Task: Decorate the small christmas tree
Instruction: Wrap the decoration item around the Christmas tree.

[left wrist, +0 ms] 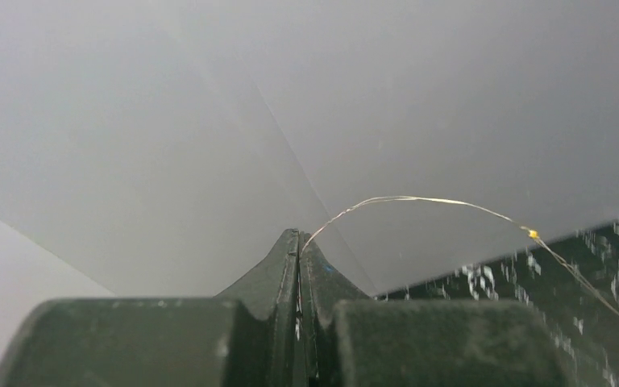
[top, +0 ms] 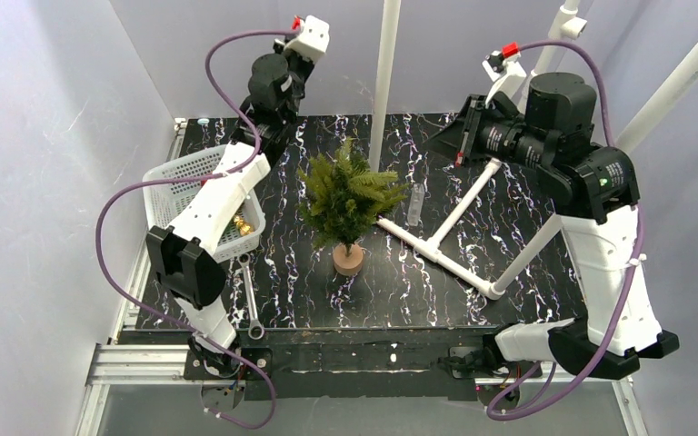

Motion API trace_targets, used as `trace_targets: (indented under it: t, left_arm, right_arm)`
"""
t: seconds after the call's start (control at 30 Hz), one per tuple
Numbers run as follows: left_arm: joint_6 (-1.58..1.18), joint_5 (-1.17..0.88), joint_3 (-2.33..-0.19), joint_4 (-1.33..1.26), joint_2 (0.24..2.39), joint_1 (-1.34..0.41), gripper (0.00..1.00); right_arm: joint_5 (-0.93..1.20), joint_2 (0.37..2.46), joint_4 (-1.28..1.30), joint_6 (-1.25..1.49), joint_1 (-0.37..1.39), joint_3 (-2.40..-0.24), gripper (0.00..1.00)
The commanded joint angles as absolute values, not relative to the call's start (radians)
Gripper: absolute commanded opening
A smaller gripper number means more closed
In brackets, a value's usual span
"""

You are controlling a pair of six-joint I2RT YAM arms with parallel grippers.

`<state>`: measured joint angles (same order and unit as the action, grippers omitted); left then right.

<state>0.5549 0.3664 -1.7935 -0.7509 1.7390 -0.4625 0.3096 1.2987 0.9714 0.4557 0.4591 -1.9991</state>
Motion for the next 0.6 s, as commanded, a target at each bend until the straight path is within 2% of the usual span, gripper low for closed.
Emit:
trace_targets:
  t: [0.0, 0.13, 0.3, 0.43, 0.57]
  left_arm:
    - [0.492, 0.397, -1.992, -0.835, 1.742, -0.451, 0.00]
    - [0.479, 0.392, -2.163, -0.820, 1.796, -0.449, 0.00]
    - [0.442, 0.354, -2.360, -0.775, 1.839, -0.441, 0.00]
    - [0.360, 0.337, -2.406, -0.734, 1.825, -0.429, 0.00]
    - [0.392, 0.337, -2.408, -0.737, 1.816, -0.420, 0.00]
  right_arm:
    - [0.327, 1.279, 0.908, 0.411, 0.451, -2.084, 0.01]
    - [0.355, 1.201, 0.756, 0.414, 0.451, -1.996, 0.01]
    - [0.398, 1.193, 0.731, 0.402, 0.451, -2.006, 0.01]
    - [0.447, 1.173, 0.638, 0.413, 0.451, -1.967, 0.01]
    - [0.486, 1.186, 0.603, 0.429, 0.451, -1.966, 0.01]
